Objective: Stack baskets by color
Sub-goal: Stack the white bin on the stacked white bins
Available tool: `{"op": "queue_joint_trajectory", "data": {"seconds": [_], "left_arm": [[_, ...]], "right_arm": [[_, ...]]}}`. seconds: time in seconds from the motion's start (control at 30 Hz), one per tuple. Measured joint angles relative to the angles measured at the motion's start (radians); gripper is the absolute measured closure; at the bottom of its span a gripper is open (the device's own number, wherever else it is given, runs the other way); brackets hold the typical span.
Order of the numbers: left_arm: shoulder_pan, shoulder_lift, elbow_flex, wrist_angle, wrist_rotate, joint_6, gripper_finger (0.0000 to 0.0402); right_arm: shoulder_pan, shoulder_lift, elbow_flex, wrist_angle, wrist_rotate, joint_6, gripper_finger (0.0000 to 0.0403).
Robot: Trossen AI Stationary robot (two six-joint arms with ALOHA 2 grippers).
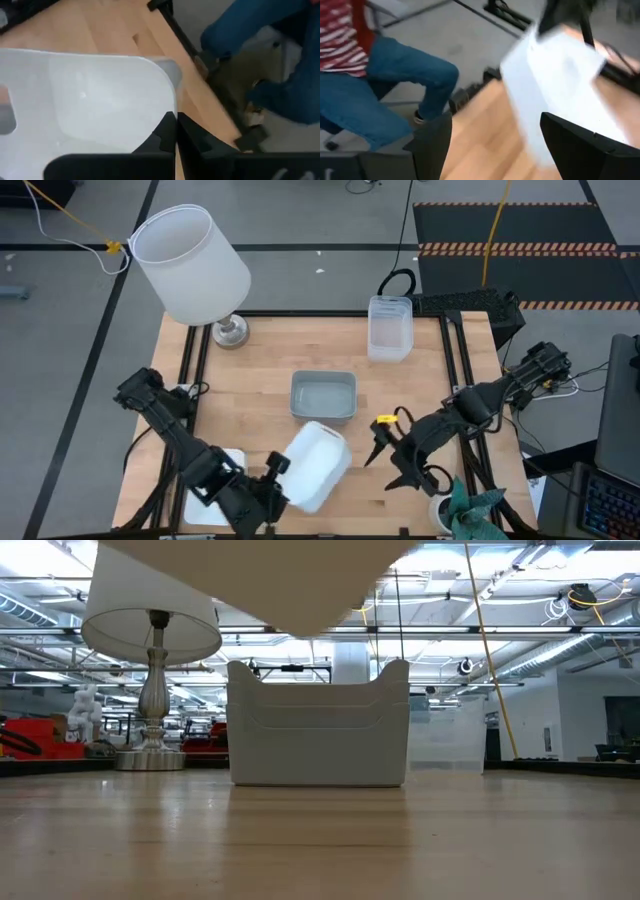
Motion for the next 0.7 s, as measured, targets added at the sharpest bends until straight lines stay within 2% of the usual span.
{"op": "queue_joint_trajectory", "data": {"seconds": [0.13,0.27,0.37,0.53,0.7], "left_arm": [[-0.05,0.0,0.125,-0.156,-0.002,-0.192,0.0399],[-0.093,-0.002,0.257,-0.279,0.014,-0.384,0.04],[-0.131,-0.001,0.314,-0.376,0.034,-0.532,0.04],[-0.183,0.001,0.334,-0.488,0.131,-0.765,0.04],[-0.216,0.003,0.33,-0.55,0.174,-0.894,0.0401]], "right_arm": [[0.033,-0.009,-0.025,-0.045,0.144,0.098,0.0113],[0.07,-0.011,-0.111,-0.003,0.306,0.168,0.0116],[0.085,-0.011,-0.18,0.051,0.386,0.206,0.0117],[0.089,-0.012,-0.281,0.144,0.404,0.236,0.0117],[0.087,-0.012,-0.316,0.17,0.404,0.232,0.0117]]}}
